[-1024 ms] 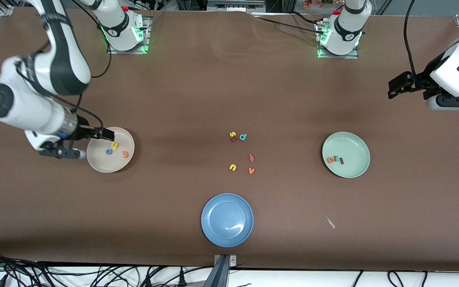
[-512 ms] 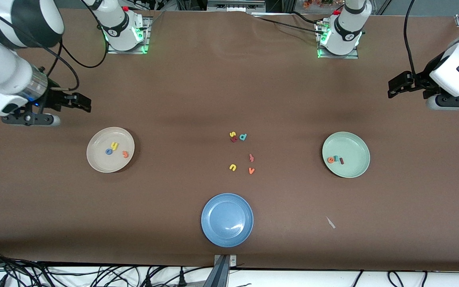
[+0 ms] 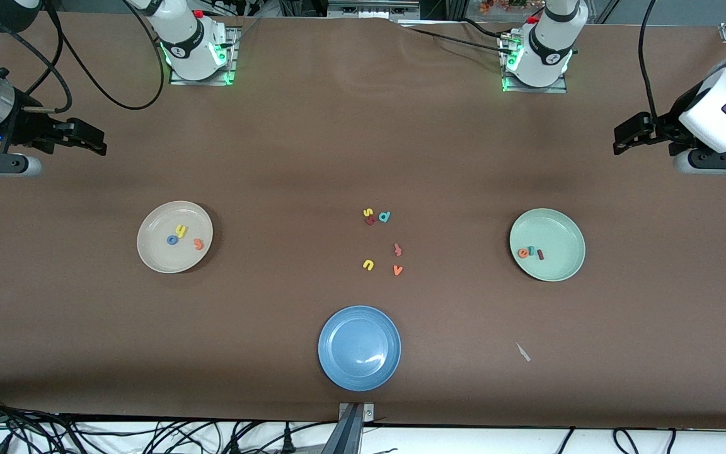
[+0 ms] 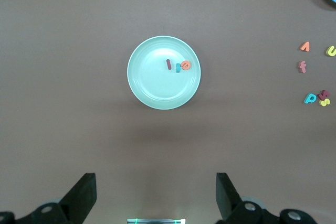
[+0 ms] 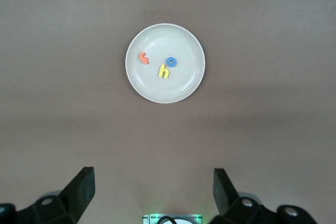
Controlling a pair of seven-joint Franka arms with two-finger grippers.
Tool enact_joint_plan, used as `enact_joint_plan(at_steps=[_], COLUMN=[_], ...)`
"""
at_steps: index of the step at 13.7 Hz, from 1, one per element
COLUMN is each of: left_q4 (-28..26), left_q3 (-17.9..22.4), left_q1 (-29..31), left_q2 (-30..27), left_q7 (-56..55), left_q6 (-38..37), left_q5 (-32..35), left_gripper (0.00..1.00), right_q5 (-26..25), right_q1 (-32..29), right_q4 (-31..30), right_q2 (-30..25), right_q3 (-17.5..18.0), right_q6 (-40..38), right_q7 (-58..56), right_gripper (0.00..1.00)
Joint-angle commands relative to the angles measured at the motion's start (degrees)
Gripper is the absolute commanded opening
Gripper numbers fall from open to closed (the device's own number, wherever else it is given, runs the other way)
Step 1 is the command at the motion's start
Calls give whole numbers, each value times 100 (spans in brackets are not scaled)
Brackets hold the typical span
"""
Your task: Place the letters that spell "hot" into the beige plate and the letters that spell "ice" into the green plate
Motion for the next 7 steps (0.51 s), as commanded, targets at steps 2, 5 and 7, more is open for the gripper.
enact_joint_plan(at_steps=[2,5,7], left_q4=[42,42,42], left_q3=[19,28,19], left_q1=[14,14,14], left_q2=[-65,-65,-65], left_q7=[83,92,83], left_q6=[-93,-93,-93], left_q5=[-183,-183,-183], left_gripper=[100,100,100], right_q5=[22,31,40], right_q1=[-21,-21,-21], right_q4=[145,471,445], right_q2=[-15,109,152], right_q3=[-19,7,-2], right_q6=[-154,-382,-391], right_q7=[-177,-177,-168], right_gripper=[100,100,100])
